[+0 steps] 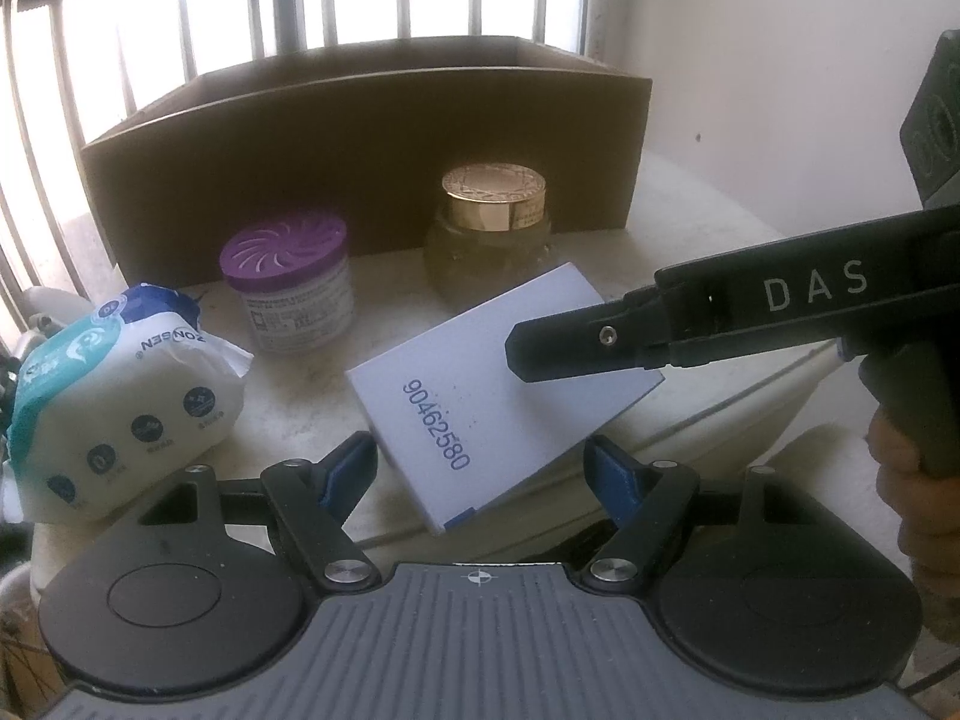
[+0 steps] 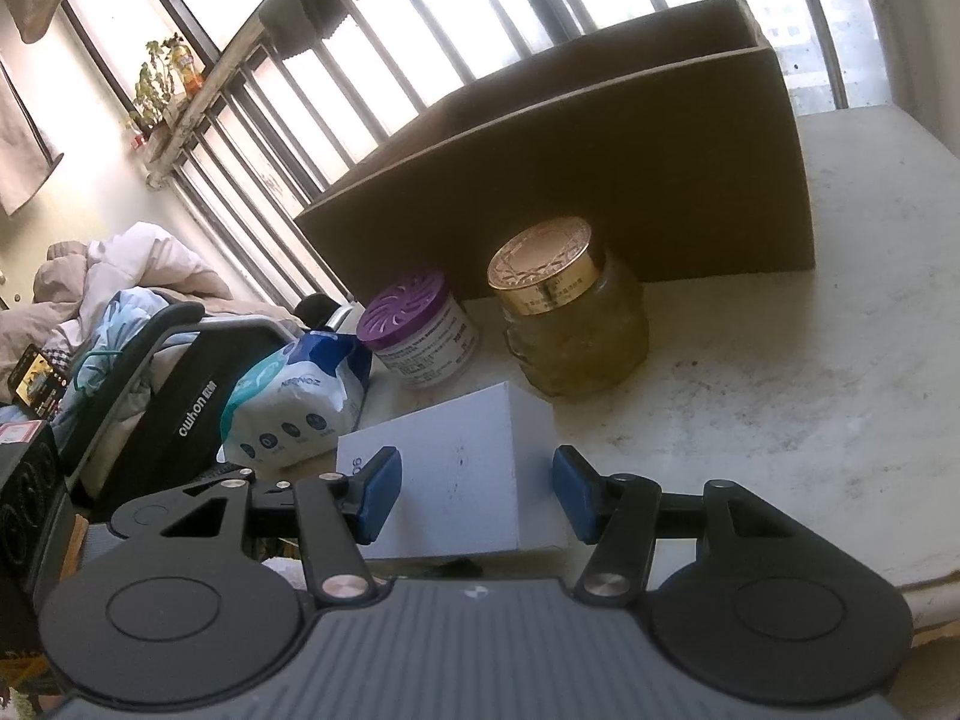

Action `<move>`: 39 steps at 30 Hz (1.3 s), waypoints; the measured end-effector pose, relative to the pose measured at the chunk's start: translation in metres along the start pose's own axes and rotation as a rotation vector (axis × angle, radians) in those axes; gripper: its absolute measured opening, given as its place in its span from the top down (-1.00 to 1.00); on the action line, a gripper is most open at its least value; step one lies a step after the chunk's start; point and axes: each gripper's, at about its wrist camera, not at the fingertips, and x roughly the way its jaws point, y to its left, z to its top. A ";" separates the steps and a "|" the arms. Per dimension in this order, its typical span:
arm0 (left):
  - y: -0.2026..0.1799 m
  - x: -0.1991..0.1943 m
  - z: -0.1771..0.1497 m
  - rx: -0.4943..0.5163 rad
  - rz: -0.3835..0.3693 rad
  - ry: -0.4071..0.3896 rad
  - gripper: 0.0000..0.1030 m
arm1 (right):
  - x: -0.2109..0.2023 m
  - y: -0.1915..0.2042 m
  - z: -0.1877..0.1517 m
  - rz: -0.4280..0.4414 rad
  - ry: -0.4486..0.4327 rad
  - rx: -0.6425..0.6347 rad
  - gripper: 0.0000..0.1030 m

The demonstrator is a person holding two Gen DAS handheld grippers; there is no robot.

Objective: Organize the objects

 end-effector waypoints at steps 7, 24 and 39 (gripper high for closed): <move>0.000 0.001 0.000 0.003 0.001 0.000 -0.47 | 0.000 0.000 -0.001 -0.002 0.001 0.003 -0.16; -0.002 0.005 0.000 0.013 0.008 0.001 -0.48 | 0.003 -0.003 -0.002 -0.007 0.004 0.016 -0.16; 0.000 0.008 0.001 0.011 0.019 0.007 -0.49 | 0.007 -0.003 -0.004 -0.005 0.009 0.026 -0.16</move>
